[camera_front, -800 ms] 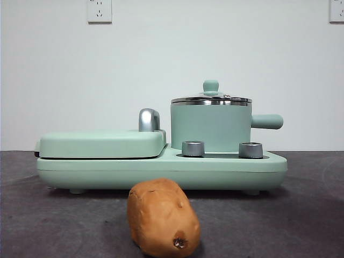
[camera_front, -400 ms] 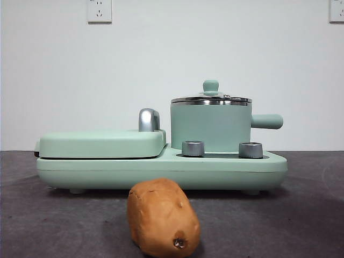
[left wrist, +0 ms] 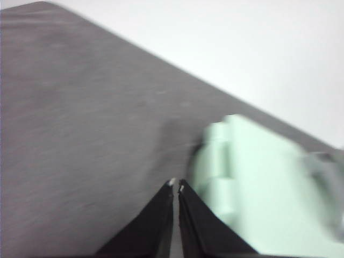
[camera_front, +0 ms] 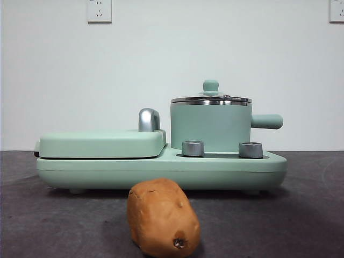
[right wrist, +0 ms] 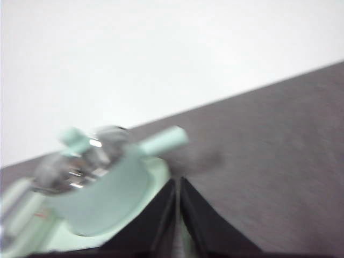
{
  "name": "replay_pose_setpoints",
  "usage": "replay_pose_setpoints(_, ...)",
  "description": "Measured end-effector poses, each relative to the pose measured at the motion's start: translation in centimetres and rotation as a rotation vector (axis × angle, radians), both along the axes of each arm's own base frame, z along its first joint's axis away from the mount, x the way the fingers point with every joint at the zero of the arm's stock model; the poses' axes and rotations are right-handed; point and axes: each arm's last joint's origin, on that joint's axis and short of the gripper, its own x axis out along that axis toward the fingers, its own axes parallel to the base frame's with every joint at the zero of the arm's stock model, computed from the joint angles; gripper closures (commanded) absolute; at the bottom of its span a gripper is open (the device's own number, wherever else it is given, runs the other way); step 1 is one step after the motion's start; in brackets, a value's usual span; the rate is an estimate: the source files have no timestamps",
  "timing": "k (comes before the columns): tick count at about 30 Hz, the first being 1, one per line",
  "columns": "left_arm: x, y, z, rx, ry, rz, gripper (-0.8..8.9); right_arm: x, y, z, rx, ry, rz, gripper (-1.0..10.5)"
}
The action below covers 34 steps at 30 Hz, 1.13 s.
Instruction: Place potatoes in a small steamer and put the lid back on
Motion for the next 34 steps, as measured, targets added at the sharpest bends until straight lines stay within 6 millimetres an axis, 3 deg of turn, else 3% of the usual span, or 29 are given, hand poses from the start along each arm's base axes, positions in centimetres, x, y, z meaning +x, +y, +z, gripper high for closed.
replay_pose_setpoints(7,1.1,-0.6,6.9,-0.04,0.044,-0.201,7.99,0.0,0.5,6.1,0.025,0.117,0.181,9.4)
replay_pose_setpoints(14,3.8,-1.5,12.7,0.004,0.091,-0.503,7.99,0.9,1.2,12.0,-0.012,0.143,0.471,9.4)
replay_pose_setpoints(20,6.1,-2.5,14.3,0.022,0.107,-0.76,7.97,2.1,1.7,13.7,-0.034,0.17,0.67,9.4)
replay_pose_setpoints(24,6.7,-3.0,14.5,0.032,0.109,-0.807,7.8,2.5,1.7,13.6,-0.034,0.176,0.71,9.2)
replay_pose_setpoints(25,6.7,-3.1,14.5,0.032,0.11,-0.813,7.63,2.5,1.7,13.6,-0.035,0.177,0.71,8.9)
replay_pose_setpoints(30,6.9,-3.5,14.4,0.03,0.119,-0.837,4.45,2.4,1.7,13.6,-0.035,0.175,0.711,5.2)
replay_pose_setpoints(34,7.5,-4.0,14.8,0.026,0.125,-0.865,3.99,2.4,1.7,13.6,-0.032,0.183,0.711,4.6)
